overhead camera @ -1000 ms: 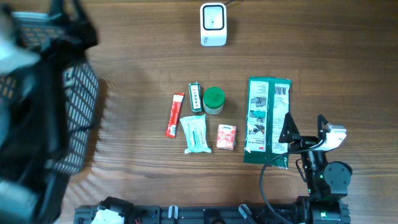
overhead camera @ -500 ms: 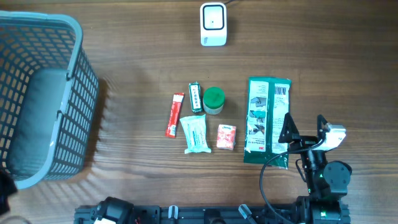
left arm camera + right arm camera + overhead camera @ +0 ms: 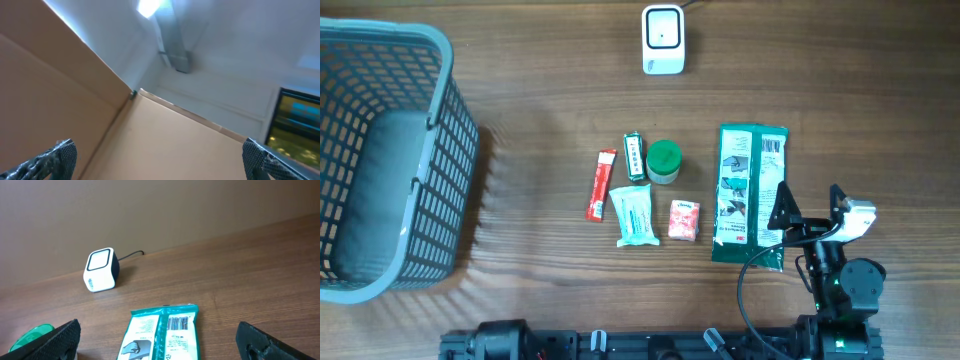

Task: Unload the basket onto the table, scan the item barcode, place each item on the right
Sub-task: 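Retract the left arm and move the right gripper toward the pink Kleenex pack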

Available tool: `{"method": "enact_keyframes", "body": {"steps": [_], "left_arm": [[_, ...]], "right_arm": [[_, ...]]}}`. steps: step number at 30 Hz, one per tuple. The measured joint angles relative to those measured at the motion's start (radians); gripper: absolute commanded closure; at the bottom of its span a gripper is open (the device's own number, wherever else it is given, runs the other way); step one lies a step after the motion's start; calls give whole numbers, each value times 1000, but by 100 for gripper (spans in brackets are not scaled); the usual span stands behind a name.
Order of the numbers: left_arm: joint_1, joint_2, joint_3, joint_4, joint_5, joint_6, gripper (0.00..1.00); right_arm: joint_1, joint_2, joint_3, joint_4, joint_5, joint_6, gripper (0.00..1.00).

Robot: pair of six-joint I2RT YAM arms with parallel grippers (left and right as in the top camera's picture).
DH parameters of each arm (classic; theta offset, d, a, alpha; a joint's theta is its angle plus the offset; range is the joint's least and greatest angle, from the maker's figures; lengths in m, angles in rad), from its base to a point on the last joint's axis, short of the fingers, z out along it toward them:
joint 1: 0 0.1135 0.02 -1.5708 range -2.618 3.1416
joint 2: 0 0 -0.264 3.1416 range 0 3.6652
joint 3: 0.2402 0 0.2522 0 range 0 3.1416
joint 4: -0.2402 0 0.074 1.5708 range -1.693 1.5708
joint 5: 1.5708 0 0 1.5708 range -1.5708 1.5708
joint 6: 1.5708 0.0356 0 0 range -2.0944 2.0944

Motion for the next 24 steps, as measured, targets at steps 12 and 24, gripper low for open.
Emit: {"method": "enact_keyframes", "body": {"steps": [12,24], "left_arm": [[110,-117,-188,120,0,-92,0],[111,-119,-193,-365,4,-103,0]], "right_arm": [[0,0,0,101,-40,263,0],[0,787,925,-620,-163,106,0]]}}
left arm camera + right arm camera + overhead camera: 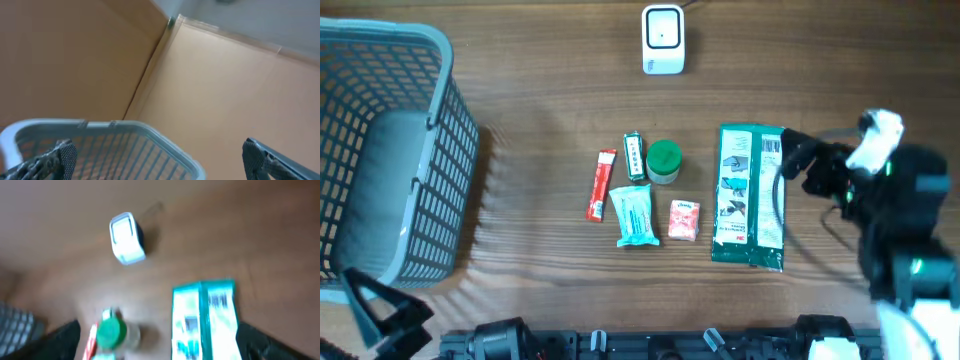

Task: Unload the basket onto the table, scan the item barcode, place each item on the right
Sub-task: 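Retract the left arm and move the right gripper toward the pink Kleenex pack, then grasp the pink Kleenex pack with the right gripper and lift it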

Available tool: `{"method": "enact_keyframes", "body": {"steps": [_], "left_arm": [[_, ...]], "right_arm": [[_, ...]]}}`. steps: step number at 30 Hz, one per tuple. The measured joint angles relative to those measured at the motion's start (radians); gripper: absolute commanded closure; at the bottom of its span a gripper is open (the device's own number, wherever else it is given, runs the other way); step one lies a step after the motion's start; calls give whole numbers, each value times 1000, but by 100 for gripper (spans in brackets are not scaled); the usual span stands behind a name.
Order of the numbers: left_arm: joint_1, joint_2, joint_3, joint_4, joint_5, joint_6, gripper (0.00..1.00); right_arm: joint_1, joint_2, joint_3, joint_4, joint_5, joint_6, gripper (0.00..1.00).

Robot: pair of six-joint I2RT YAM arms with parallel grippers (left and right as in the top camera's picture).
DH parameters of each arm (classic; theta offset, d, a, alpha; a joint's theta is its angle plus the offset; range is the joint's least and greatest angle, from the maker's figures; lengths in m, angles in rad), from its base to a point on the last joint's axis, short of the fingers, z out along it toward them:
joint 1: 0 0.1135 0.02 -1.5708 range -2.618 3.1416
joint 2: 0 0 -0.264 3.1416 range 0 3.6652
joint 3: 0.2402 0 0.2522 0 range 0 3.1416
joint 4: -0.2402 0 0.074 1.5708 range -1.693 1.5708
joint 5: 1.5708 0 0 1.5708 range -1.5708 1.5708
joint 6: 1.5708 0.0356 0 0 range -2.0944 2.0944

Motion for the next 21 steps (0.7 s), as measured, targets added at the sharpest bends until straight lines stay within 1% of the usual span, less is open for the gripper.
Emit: {"method": "enact_keyframes", "body": {"steps": [1,3,5,8,9,11,12,15,16,17,18,21], "left_arm": [[0,0,0,-43,0,-6,0],[0,0,-2,-113,0,-30,0],[0,0,-1,-161,0,-40,0],[0,0,0,-281,1,-50,0],[0,0,1,-353,0,-51,0],[0,0,2,-491,1,-53,0],[0,-1,2,-665,4,-55,0],[0,0,-3,-701,3,-55,0],[0,0,-3,-700,3,-55,0],[0,0,-3,-701,3,-55,0],[0,0,-3,-701,3,-55,0],[0,0,-3,-701,3,-55,0]], "right_arm": [[-1,68,77,-69,-21,-3,0],[-1,194,168,-58,-129,-7,10],[1,283,171,16,-212,-11,11],[44,397,172,21,-242,5,11],[81,419,172,20,-230,10,11],[245,450,176,-63,-134,45,11],[269,450,176,-92,-110,53,11],[343,450,181,-293,-46,91,16],[345,450,174,-345,-36,112,18],[346,450,156,-362,-32,130,18],[347,450,104,-330,-53,143,20],[372,460,-95,-151,-169,208,21]]}}
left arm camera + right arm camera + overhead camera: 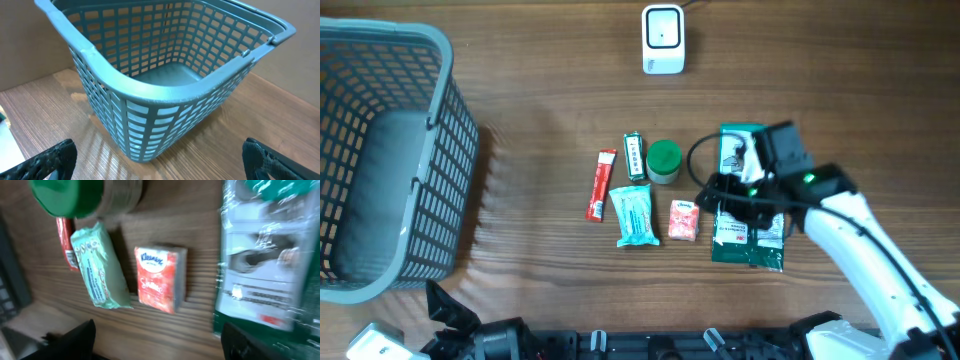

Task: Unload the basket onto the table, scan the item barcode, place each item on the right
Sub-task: 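Grasp the pink Kleenex pack with the right gripper and lift it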

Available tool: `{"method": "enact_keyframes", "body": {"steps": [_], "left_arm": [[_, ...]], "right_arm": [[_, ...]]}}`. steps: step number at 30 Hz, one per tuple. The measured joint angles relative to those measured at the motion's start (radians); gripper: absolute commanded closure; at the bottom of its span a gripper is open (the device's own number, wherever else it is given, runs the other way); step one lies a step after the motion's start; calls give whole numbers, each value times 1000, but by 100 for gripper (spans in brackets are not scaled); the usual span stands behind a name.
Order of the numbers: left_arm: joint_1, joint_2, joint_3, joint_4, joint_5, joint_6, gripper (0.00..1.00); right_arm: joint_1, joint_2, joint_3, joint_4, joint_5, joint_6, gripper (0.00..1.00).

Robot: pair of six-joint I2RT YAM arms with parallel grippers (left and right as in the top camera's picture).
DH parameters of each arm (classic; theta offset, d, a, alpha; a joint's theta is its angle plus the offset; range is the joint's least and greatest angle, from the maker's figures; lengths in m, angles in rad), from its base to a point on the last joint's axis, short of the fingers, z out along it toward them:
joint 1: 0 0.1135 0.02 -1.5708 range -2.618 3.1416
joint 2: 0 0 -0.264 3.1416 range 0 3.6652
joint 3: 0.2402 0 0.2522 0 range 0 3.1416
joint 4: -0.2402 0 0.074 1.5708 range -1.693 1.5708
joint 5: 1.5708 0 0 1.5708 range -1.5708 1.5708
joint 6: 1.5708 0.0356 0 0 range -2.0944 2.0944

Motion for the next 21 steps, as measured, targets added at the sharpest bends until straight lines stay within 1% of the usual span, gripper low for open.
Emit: {"method": "enact_keyframes", "body": {"steps": [2,3,5,7,9,10,13,14,15,19,21], "left_arm": [[0,0,0,-1,0,0,0],[0,0,0,0,0,0,0],[0,0,0,-2,0,0,0],[0,0,0,-1,0,0,0],[0,0,0,-1,0,0,0],[0,0,0,-1,0,0,0],[0,0,0,0,0,0,0],[0,0,0,0,0,0,0],[0,0,0,-1,0,0,0],[0,0,0,-1,0,0,0],[0,0,0,-1,0,0,0]], "right_arm": [[48,2,-111,130,-51,80,22],[69,2,-146,192,-61,118,23],[99,4,-180,261,-61,183,25],[120,20,-181,290,-44,237,28],[136,63,-181,290,-15,269,29],[140,93,-181,290,3,280,32],[142,189,-174,318,35,306,64],[143,201,-173,332,31,307,84],[142,214,-172,343,28,309,96],[141,213,-172,364,5,247,96],[122,194,-176,357,-57,173,96]]}}
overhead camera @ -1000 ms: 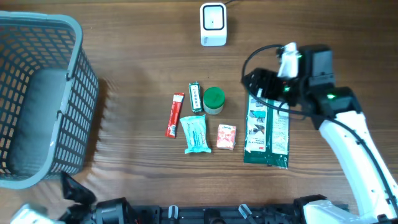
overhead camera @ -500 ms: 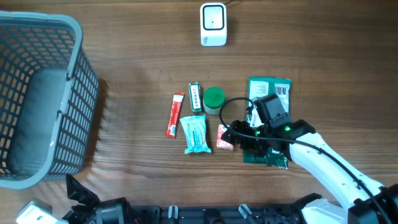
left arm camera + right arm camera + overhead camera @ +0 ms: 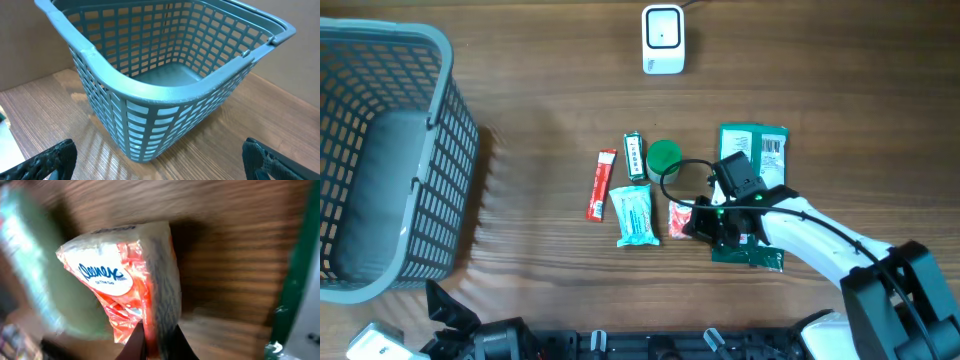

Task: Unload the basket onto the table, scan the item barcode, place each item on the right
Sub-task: 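Grasp the pink Kleenex pack with the right gripper and lift it, then hold the Kleenex pack in front of the white scanner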

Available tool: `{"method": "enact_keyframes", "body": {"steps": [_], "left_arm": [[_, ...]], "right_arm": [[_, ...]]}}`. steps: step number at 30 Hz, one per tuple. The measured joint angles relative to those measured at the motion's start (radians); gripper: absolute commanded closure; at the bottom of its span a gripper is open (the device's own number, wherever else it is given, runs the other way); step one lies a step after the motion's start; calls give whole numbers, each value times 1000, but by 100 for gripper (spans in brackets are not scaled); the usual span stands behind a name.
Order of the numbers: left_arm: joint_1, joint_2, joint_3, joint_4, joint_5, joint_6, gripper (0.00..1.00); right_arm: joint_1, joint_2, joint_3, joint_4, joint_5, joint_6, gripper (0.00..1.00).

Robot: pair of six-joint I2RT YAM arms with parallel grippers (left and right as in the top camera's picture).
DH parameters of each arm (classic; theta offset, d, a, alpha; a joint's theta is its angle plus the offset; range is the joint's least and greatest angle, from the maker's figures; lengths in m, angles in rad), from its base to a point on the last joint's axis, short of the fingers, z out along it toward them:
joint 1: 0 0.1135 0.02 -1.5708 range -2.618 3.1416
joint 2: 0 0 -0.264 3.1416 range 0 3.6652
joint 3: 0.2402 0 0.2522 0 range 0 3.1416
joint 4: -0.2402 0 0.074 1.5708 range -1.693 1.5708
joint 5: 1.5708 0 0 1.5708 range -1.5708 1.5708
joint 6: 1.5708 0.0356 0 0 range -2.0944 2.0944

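The red Kleenex tissue pack [image 3: 110,275] fills the right wrist view, and my right gripper [image 3: 154,342] is shut on its right edge. From overhead the pack [image 3: 679,217] sits low at the table between the mint wipes pack [image 3: 634,214] and the big green packet [image 3: 754,150], with the right gripper [image 3: 704,222] on it. The white barcode scanner [image 3: 662,38] stands at the far edge. My left gripper [image 3: 157,165] is open and empty, facing the basket [image 3: 165,95].
A red stick pack [image 3: 601,185], a green gum pack [image 3: 635,157] and a green-lidded jar [image 3: 664,158] lie close behind the tissue pack. The grey-blue basket [image 3: 450,120] takes up the left side of the table.
My right gripper was open over the tissue pack and the green packet. Now it is down at the tissue pack and shut on its edge. The left arm has not moved.
My right gripper sat open at the front right, looking toward the scanner, and the left wrist faced the ceiling. Then the right arm was raised at the right side. Later it was open over the small packs, the left facing the basket. Now it grips the tissue pack.
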Motion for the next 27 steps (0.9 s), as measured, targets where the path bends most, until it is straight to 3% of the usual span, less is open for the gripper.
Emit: {"method": "enact_keyframes", "body": {"steps": [5,8,14,16,19,27], "left_arm": [[0,0,0,0,0,0,0],[0,0,0,0,0,0,0],[0,0,0,-1,0,0,0],[0,0,0,0,0,0,0],[0,0,0,0,0,0,0],[0,0,0,0,0,0,0]], "right_arm": [[-111,-101,0,-49,-478,-503,96],[-112,-102,-10,106,-708,-665,96],[-112,-103,-15,665,-949,-528,96],[-112,-105,-17,748,-997,-455,96],[-112,-106,-16,793,-1032,-378,96],[-112,-106,-16,796,-1046,-344,96]]}}
